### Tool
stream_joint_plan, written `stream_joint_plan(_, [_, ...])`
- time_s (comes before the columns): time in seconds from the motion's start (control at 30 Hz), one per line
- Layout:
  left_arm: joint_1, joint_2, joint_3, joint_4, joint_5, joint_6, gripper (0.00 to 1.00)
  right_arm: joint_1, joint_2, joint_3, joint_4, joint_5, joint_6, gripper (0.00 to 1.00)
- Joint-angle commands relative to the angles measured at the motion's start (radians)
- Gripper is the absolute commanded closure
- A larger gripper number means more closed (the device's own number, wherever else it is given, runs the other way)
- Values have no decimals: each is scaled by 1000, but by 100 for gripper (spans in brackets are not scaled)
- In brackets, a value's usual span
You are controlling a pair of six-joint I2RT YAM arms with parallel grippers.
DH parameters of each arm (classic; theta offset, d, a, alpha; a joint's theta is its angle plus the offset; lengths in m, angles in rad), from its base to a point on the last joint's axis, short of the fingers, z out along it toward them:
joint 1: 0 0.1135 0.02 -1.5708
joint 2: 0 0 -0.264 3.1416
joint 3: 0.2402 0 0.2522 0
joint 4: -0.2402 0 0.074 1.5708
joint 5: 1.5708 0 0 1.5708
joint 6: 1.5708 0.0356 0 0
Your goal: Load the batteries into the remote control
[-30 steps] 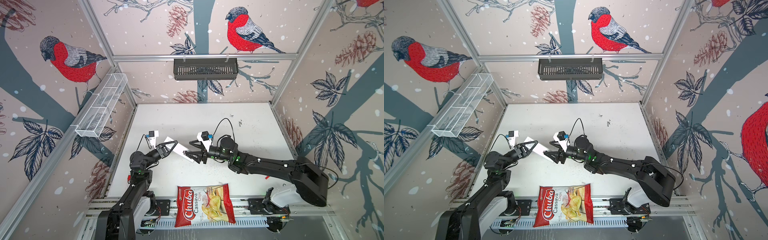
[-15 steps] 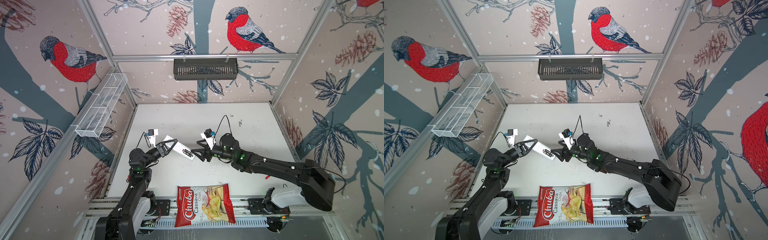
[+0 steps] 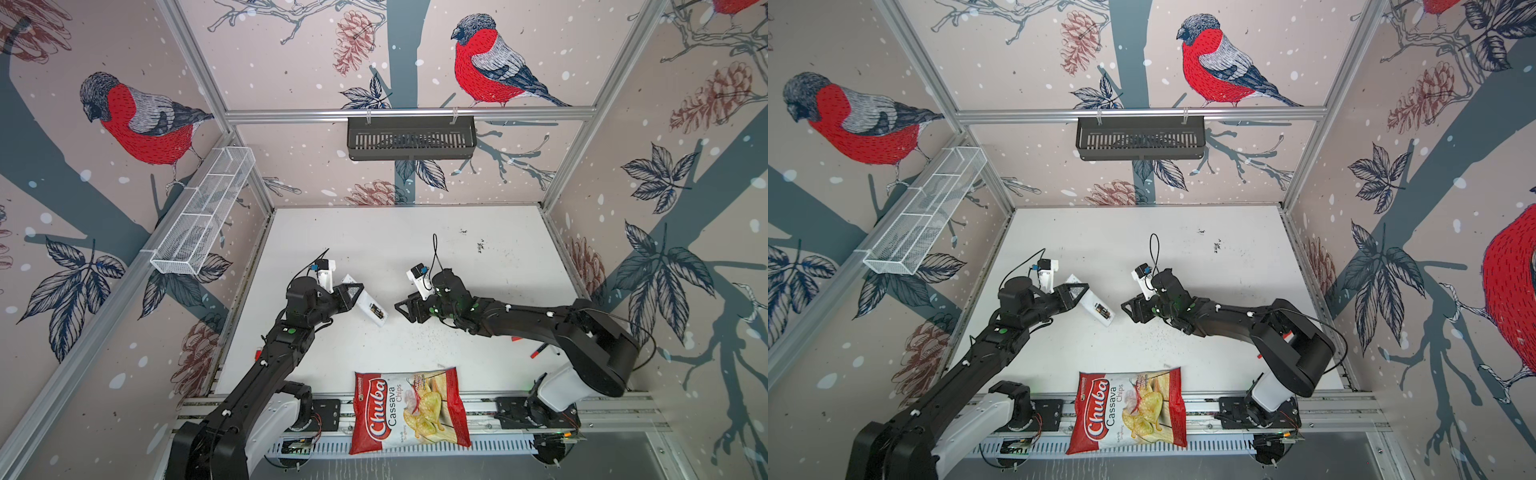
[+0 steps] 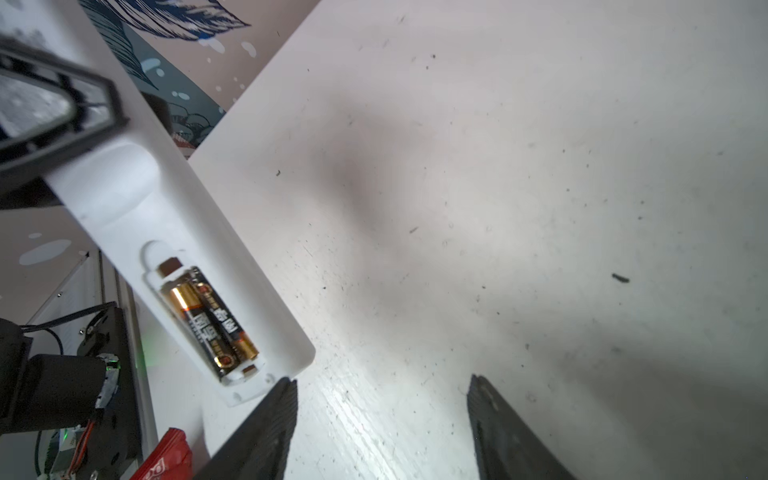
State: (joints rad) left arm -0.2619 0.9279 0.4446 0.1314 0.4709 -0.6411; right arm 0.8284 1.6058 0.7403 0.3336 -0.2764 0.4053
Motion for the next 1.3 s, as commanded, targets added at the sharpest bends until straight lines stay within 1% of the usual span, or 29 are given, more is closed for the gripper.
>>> stream_joint_plan(0.0, [-89, 39, 53, -107, -222, 101, 100, -6, 35, 1, -1, -17, 18, 36])
stream_joint_plan(0.17, [-241, 127, 149, -185, -422, 164, 100, -18, 75, -20, 15, -29, 28, 39])
stream_joint_plan(0.3, [-269, 191, 182, -187, -419, 173, 100, -22, 103, -32, 34, -64, 28, 39])
stream_joint_plan(0.37, [-296, 211, 206, -216, -478, 189, 100, -18, 113, -34, 33, -75, 21, 40])
stream_joint_plan(0.5, [-304, 235, 236, -241, -500, 214, 100, -17, 132, -32, 36, -93, 11, 40])
stream_joint_plan(0.53, [-331, 244, 256, -268, -561, 227, 100, -17, 140, -29, 38, -101, 8, 40])
stream_joint_plan(0.57, [-357, 260, 279, -297, -599, 242, 100, -17, 146, -24, 38, -108, 6, 40])
stream_joint_plan(0.63, [-358, 281, 312, -343, -603, 202, 100, -15, 154, -18, 40, -111, 5, 41])
stream_joint_plan(0.67, [-358, 289, 314, -338, -579, 226, 100, -11, 155, -15, 42, -116, 4, 41])
stream_joint_plan(0.73, [-359, 299, 315, -337, -575, 231, 100, -9, 154, -12, 45, -114, 3, 41])
stream_joint_plan(0.8, [-357, 297, 310, -333, -577, 212, 100, -6, 150, -10, 46, -117, -2, 41])
stream_joint_plan(0.9, [-359, 280, 292, -300, -572, 247, 100, -4, 142, -9, 36, -112, -10, 41])
stream_joint_plan(1.0, [-358, 268, 289, -308, -596, 216, 100, -3, 145, -3, 25, -112, -19, 41])
stream_joint_plan(1.17, [-356, 238, 279, -308, -625, 224, 100, -9, 157, 16, 12, -116, -13, 41])
stream_joint_plan(1.27, [-331, 212, 286, -333, -626, 205, 100, -12, 144, 37, -25, -106, 7, 41])
